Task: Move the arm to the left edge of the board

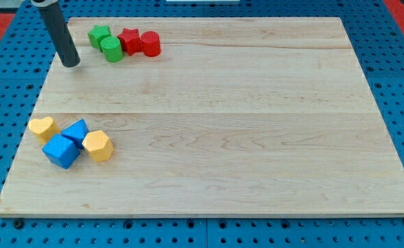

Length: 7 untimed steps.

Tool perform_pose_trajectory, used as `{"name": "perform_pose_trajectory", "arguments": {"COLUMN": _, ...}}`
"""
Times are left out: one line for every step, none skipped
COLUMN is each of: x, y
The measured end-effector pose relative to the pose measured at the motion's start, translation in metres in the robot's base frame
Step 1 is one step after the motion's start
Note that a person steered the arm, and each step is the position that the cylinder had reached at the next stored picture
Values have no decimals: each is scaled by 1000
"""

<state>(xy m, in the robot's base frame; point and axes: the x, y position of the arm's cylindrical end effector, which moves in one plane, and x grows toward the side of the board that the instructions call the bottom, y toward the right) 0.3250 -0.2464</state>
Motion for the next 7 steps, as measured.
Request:
{"name": "perform_pose_trajectory", "arguments": {"x": 0, "y": -5}}
{"name": "perform_pose_trajectory", "arguments": {"x": 0, "y": -10}}
{"name": "perform_pose_trajectory", "arguments": {"x": 0, "y": -15}}
{"name": "perform_pose_trajectory", "arguments": {"x": 0, "y": -20}}
{"name": "perform_pose_trajectory", "arguments": {"x": 0, "y": -24}}
{"name": "perform_pose_trajectory", "arguments": {"x": 0, "y": -29}}
{"name": "perform_pose_trajectory", "arguments": {"x": 0, "y": -33}}
